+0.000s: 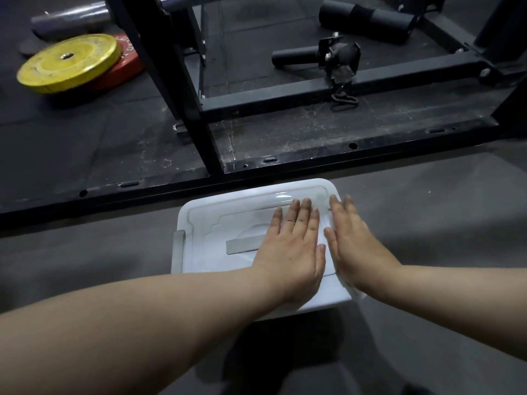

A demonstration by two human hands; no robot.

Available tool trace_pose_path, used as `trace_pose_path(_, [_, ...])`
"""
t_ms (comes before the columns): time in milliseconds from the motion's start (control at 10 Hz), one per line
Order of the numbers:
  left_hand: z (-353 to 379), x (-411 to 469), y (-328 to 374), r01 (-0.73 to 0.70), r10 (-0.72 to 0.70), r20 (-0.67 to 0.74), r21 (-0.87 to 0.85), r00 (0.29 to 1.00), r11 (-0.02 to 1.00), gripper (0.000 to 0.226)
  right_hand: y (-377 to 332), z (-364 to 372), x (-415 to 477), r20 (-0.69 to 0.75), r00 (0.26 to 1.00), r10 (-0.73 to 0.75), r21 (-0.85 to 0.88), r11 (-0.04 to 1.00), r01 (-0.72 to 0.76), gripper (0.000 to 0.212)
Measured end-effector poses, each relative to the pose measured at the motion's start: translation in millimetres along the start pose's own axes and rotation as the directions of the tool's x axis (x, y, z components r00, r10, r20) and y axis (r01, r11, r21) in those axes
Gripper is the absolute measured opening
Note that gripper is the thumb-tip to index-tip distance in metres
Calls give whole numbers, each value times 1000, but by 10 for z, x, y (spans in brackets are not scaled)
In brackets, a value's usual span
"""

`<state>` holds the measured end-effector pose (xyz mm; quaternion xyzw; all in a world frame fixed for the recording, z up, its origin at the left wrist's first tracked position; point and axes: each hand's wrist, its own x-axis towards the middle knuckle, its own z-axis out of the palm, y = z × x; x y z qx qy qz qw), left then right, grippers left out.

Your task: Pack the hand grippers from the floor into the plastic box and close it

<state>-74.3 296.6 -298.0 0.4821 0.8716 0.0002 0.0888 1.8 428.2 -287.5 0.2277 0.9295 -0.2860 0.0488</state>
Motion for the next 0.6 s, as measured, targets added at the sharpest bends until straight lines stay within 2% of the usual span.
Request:
trace_pose_path(100, [-2,3,-21,-3,3,14,-19,1000,1000,68,-14,-50,6,39,999,-27,-143,989,32,60])
trace_pose_path(300, [-184,-95,-170,-123,118,132,27,984,992,69,-101,-159,19,59,997,-49,-453,889,71,58])
trace_pose_path(400, [-329,-378,-292,-156,155,187,-9,970,988,66,-189,-169,-120,48,997,-55,-536,841,72,49])
trace_pose_path(500, [-505,-630,-533,-156,159,239,-31,958,987,65,-202,-168,-253,47,991,-125,-599,790,128,42])
trace_pose_path(600, [-696,-892,-708,-103,105,360,-27,927,994,61,-314,-316,-413,-20,971,-240,-559,808,188,75])
